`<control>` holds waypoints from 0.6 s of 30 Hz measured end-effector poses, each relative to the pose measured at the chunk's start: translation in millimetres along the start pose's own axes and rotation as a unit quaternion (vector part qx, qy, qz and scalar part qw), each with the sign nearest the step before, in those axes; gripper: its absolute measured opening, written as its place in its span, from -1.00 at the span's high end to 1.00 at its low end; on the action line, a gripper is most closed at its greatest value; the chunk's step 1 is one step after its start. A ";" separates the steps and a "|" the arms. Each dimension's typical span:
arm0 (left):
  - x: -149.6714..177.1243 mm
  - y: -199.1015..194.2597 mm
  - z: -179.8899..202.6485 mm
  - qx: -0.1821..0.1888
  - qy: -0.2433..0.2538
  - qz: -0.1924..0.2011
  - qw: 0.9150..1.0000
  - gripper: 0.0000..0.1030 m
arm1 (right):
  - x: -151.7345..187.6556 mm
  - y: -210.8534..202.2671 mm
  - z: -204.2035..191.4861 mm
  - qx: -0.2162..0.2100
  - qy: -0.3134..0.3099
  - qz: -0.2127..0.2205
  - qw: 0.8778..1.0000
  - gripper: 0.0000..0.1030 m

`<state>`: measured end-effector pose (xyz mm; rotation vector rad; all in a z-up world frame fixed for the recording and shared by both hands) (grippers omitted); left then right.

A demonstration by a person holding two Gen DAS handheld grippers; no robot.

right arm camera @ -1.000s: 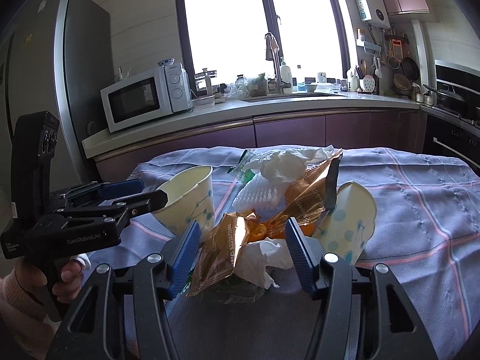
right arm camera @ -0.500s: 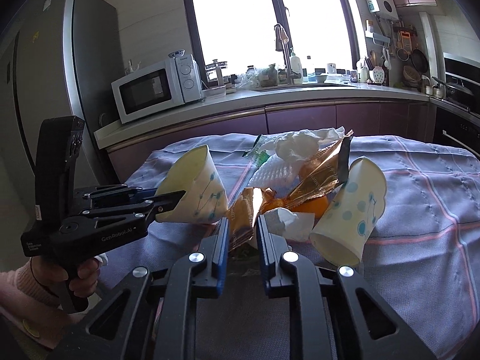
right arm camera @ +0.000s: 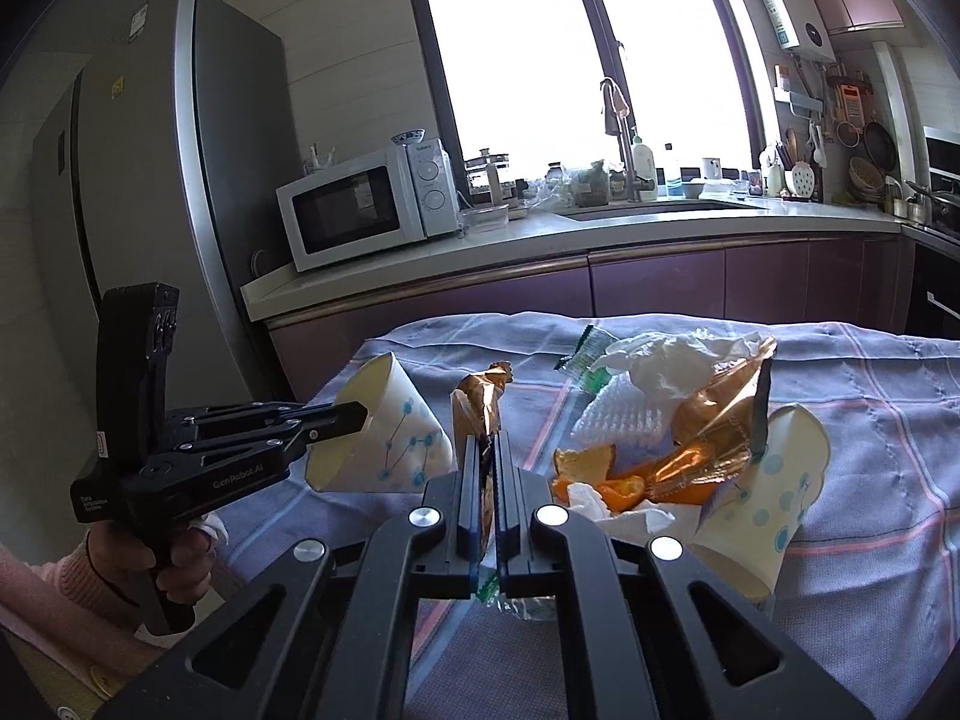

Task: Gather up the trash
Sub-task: 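Grasp the blue-dotted paper cup with the left tool while the right tool grasps the gold wrapper, then carry the cup and wrapper over the teal bin and open both tools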

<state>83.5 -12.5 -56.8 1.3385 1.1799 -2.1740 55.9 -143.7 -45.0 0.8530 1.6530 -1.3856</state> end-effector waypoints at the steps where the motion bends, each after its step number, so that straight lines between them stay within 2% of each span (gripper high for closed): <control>1: 0.0 -6.5 -4.2 -0.006 -0.001 0.004 1.000 0.92 | -1.9 2.2 -3.3 -0.008 0.002 -0.001 1.000 0.94; 5: -1.1 -36.0 -23.9 -0.037 -0.008 0.018 0.999 0.92 | -9.4 13.9 -23.5 -0.045 0.003 -0.011 0.999 0.94; 10: -2.4 -83.6 -60.9 -0.100 -0.023 0.044 0.994 0.92 | -22.3 31.8 -68.2 -0.108 -0.010 -0.017 0.994 0.94; 18: 6.2 -156.2 -137.7 -0.218 -0.054 0.058 0.973 0.92 | -43.1 68.4 -156.9 -0.207 -0.043 -0.033 0.977 0.94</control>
Point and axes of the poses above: each gripper's, at about its wrist camera, not at the fingertips, and y roughly the way its jaws point, z to its right, x to its underside, the point moved 6 cm from there along y, roughly the way its jaws point, and after that the axes turned 14 degrees about x, right-handed, at the moved point
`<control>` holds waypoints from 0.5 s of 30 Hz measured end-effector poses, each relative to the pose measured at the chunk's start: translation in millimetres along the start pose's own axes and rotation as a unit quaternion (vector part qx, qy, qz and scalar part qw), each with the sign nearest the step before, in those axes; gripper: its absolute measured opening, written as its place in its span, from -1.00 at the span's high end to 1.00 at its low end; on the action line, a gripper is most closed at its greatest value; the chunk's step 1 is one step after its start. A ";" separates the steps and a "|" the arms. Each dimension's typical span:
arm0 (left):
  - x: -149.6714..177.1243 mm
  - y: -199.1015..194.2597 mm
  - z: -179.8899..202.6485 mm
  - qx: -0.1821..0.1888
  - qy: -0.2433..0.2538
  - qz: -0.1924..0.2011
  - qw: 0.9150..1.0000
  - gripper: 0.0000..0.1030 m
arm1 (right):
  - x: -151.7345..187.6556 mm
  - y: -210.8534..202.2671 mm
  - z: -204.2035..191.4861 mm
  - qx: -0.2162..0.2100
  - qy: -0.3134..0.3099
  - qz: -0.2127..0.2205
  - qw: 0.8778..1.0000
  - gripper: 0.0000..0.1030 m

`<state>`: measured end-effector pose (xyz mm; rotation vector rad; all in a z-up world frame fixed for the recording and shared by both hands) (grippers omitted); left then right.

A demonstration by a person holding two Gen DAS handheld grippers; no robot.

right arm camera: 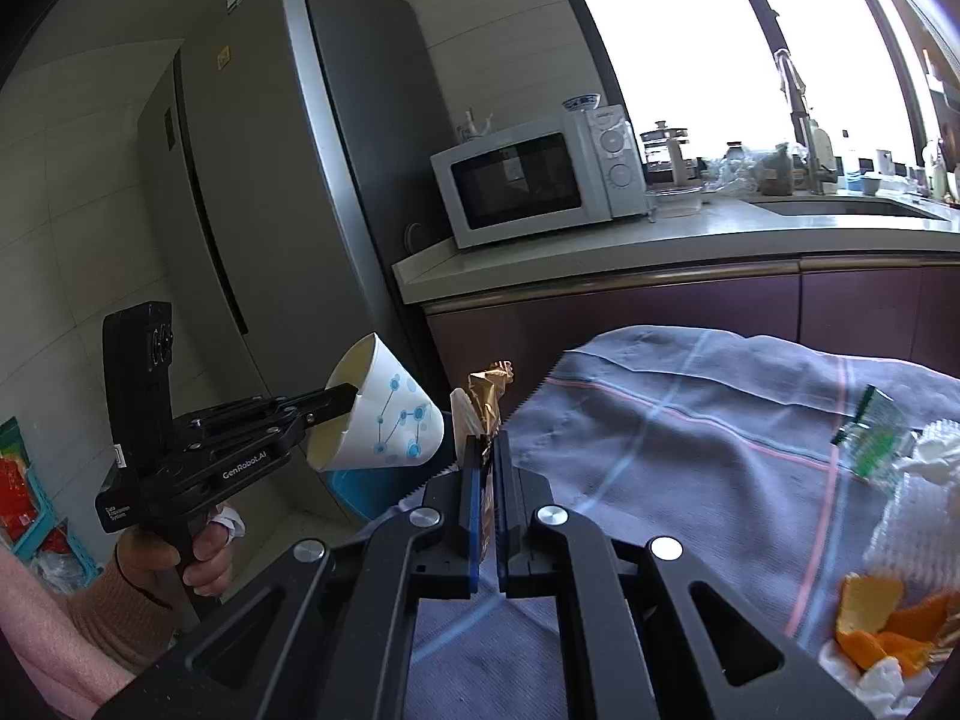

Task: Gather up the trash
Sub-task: 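Carry the cup and wrapper over the teal bin and open both tools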

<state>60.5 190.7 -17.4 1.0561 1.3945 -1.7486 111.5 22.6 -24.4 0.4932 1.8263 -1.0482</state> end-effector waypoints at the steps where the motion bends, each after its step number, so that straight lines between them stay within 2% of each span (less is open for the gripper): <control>1: 0.1 -1.3 -12.3 -0.014 -0.003 -0.001 1.000 0.92 | -2.9 9.9 -7.2 -0.011 -0.003 -0.006 1.000 0.94; 7: 11.1 8.7 -77.9 -0.068 -0.026 -0.021 0.997 0.92 | -16.7 67.7 -42.4 -0.046 -0.018 -0.045 0.998 0.94; 15: 40.6 56.7 -129.3 -0.093 -0.058 -0.072 0.991 0.92 | -15.8 134.2 -70.3 -0.043 -0.031 -0.109 0.993 0.94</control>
Point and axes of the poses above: each gripper's, at about its wrist camera, not at the fingertips, and y roughly the way its jaws point, z to its right, x to its underside, the point moved 6 cm from there along y, roughly the way its jaws point, and after that the axes turned 14 degrees about x, right-handed, at the moved point
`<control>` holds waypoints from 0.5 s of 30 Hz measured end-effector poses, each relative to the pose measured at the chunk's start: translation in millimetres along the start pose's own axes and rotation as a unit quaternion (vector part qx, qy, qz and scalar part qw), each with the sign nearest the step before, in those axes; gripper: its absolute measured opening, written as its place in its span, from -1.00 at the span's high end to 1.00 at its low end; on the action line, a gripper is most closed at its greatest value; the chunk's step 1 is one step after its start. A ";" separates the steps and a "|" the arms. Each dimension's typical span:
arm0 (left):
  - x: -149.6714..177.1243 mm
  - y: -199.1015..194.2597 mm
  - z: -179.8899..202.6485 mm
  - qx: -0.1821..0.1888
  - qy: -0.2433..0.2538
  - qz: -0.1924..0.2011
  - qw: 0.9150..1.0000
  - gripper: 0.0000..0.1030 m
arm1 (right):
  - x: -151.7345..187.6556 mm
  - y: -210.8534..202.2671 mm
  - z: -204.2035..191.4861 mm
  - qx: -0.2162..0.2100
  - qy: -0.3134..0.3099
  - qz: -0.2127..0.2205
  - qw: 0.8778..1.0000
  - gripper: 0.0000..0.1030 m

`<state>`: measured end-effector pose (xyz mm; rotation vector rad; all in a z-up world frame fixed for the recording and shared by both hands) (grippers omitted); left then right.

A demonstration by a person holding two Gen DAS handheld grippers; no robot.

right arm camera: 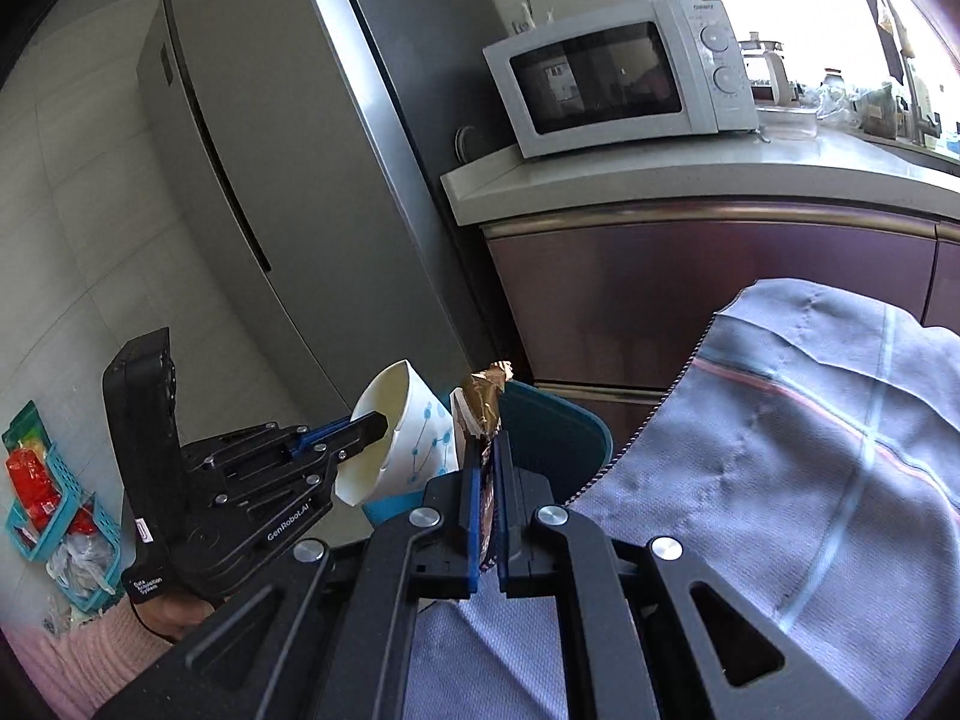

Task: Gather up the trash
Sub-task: 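Carry the cup and wrapper over the teal bin and open both tools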

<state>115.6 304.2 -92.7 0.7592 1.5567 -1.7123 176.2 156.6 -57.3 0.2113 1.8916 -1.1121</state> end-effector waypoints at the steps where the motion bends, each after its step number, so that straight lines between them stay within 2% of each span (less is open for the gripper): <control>1: 0.9 7.9 -5.0 -0.001 -0.003 -0.006 1.000 0.92 | -0.4 7.2 -3.6 0.003 -0.005 -0.006 1.000 0.94; 12: 17.0 59.4 -25.1 -0.012 -0.013 -0.051 0.999 0.86 | 5.3 73.4 -17.7 0.016 -0.004 -0.087 0.996 0.88; 14: 21.5 59.7 -22.5 -0.014 -0.012 -0.054 0.998 0.86 | 5.0 76.7 -17.1 0.021 0.000 -0.091 0.996 0.84; 15: 20.6 62.0 -23.2 -0.013 -0.013 -0.054 0.998 0.86 | 5.9 77.8 -16.2 0.022 0.002 -0.093 0.995 0.66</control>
Point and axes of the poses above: each gripper's, at about its wrist camera, not at the fingertips, and y roughly the way its jaws point, z to its right, x to its underside, the point moved 6 cm from there along y, roughly the way its jaws point, and after that the axes turned 14 degrees about x, right-handed, at the moved point
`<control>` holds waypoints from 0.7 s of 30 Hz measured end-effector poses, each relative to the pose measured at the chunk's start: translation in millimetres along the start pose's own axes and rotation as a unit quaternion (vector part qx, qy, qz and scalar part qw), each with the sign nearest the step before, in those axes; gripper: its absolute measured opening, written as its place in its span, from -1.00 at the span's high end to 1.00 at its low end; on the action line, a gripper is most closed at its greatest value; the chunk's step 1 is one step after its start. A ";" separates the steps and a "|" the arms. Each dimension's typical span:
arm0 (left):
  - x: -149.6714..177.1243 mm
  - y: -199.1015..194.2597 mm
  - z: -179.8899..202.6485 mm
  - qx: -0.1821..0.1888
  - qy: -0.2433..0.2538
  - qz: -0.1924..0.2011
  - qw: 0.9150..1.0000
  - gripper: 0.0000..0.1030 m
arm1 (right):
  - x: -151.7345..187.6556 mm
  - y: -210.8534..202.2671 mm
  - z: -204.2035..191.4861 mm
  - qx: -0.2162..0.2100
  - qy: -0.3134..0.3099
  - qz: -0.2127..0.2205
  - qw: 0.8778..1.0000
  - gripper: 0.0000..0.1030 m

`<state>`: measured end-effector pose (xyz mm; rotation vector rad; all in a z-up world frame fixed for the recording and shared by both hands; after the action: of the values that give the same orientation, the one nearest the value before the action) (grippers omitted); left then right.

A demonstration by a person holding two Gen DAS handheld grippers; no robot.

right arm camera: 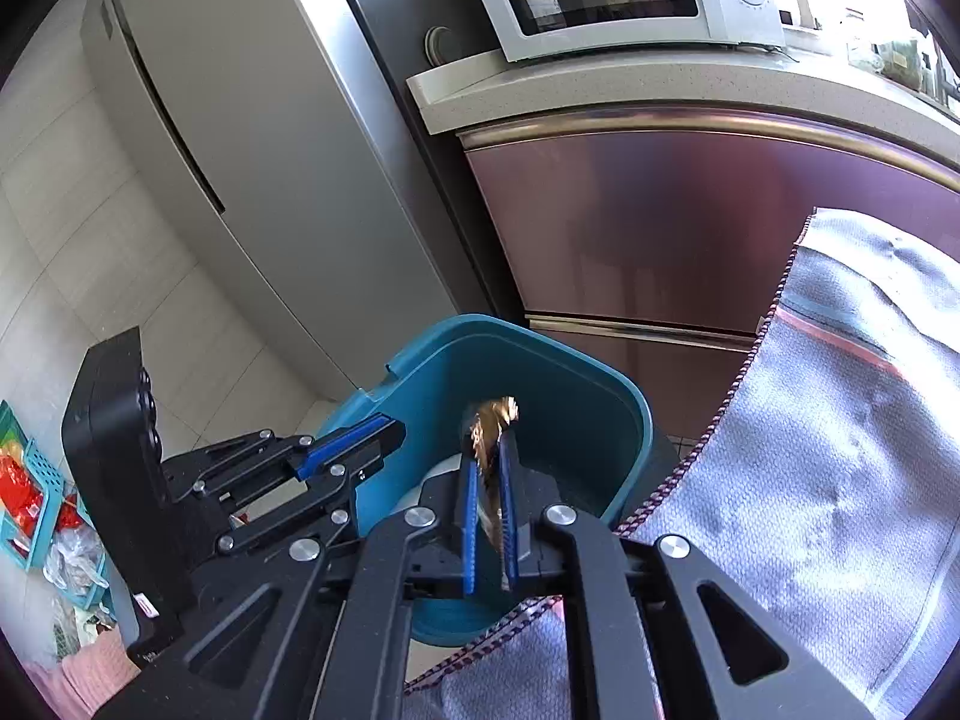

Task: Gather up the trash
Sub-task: 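Carry the cup and wrapper over the teal bin and open both tools, then move both open tools back over the trash on the table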

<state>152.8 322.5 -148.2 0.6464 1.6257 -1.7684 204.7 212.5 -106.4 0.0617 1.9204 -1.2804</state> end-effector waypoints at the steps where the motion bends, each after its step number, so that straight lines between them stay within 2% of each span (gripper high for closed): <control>1: 2.3 -0.5 1.6 0.000 -0.001 0.000 1.000 0.86 | 0.1 0.0 0.7 0.000 0.003 0.000 1.000 0.49; 6: 4.2 -13.5 11.8 0.006 0.000 0.019 1.000 0.78 | 2.9 -7.7 11.7 -0.004 0.018 0.017 1.000 0.46; 9: -1.6 -27.3 20.8 0.024 -0.001 0.038 0.999 0.71 | 6.2 -22.0 21.7 -0.008 0.029 0.031 0.999 0.45; 12: -9.0 -43.9 33.7 0.042 0.002 0.060 0.997 0.56 | 12.2 -45.5 32.6 -0.011 0.034 0.050 0.998 0.39; 17: -19.5 -72.3 70.5 0.094 0.022 0.093 0.991 0.38 | 29.8 -98.5 57.0 0.002 0.033 0.091 0.995 0.26; 21: -24.0 -88.7 112.7 0.152 0.048 0.109 0.981 0.21 | 49.2 -145.7 81.2 0.035 0.033 0.126 0.991 0.14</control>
<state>111.0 216.3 -58.1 1.0245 1.2964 -1.8579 154.3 59.3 -41.2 0.3756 1.8551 -1.1854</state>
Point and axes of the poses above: each gripper's, at about its wrist camera, not at the fingertips, and y roughly the way its jaws point, z to its right, x to its underside, the point moved 6 cm from there along y, roughly the way its jaws point, and after that the axes turned 14 degrees about x, right-handed, at the moved point
